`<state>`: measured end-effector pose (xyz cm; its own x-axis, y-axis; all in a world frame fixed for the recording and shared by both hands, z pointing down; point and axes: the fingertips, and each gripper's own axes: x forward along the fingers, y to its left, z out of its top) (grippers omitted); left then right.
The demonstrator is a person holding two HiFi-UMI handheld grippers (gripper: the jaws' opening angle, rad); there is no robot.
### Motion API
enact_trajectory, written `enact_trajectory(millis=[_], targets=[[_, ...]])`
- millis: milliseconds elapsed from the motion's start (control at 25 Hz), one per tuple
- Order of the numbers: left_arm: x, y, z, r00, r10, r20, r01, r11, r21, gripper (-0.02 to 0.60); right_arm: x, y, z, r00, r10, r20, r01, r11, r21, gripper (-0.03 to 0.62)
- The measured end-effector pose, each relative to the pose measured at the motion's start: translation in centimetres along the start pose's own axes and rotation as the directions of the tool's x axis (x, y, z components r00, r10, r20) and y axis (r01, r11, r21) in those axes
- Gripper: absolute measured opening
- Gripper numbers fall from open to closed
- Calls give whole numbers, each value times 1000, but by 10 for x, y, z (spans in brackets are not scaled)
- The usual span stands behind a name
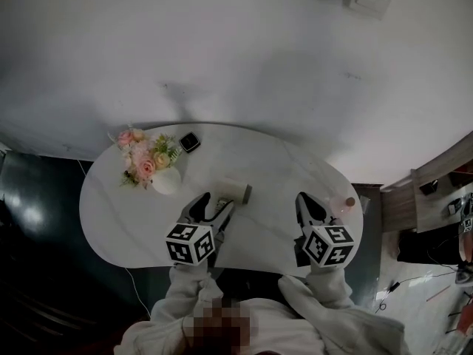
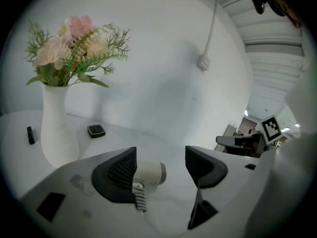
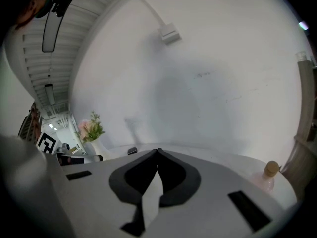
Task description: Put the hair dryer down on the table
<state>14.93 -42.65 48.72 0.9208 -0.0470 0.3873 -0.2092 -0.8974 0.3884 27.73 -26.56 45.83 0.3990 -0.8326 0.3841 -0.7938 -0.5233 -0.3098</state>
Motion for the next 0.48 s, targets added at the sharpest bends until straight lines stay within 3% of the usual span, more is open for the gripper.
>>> enact_trajectory(millis=[360, 480], targets=[[-27, -25, 56, 969, -189, 161, 192, 981, -6, 304, -8, 27, 36, 996, 36, 77, -29, 996, -82, 49], [-36, -30, 69, 955, -207, 210, 211, 977, 2, 231, -13, 36, 46, 993, 55, 100, -45, 994, -104, 49]])
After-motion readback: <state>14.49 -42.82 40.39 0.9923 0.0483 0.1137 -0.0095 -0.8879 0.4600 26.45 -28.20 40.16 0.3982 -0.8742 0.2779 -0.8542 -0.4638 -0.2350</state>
